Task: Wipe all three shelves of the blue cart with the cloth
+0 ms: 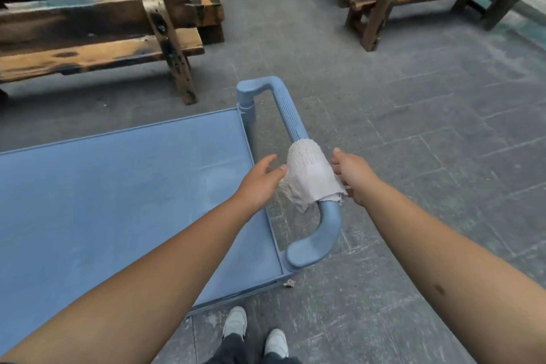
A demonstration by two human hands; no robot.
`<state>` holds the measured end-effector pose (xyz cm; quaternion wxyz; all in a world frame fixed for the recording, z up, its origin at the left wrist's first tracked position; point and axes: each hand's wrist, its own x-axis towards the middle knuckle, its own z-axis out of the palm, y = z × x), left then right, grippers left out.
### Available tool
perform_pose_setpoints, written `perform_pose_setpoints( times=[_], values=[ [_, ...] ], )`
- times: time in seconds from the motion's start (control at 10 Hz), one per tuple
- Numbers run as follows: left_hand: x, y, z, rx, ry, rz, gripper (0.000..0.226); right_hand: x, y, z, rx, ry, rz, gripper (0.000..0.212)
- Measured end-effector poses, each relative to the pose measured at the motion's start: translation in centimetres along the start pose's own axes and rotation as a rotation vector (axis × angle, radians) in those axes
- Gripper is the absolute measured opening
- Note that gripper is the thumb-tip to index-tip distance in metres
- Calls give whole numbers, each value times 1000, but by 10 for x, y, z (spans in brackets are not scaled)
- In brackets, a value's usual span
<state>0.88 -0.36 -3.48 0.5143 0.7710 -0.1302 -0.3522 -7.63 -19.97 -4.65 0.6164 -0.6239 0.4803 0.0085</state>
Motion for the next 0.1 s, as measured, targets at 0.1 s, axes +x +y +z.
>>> perform_pose_setpoints(
  times=[0.1],
  values=[
    [-7, 5, -1, 6, 21, 33, 58, -8, -16, -1, -171, 126, -140, 55]
  ],
)
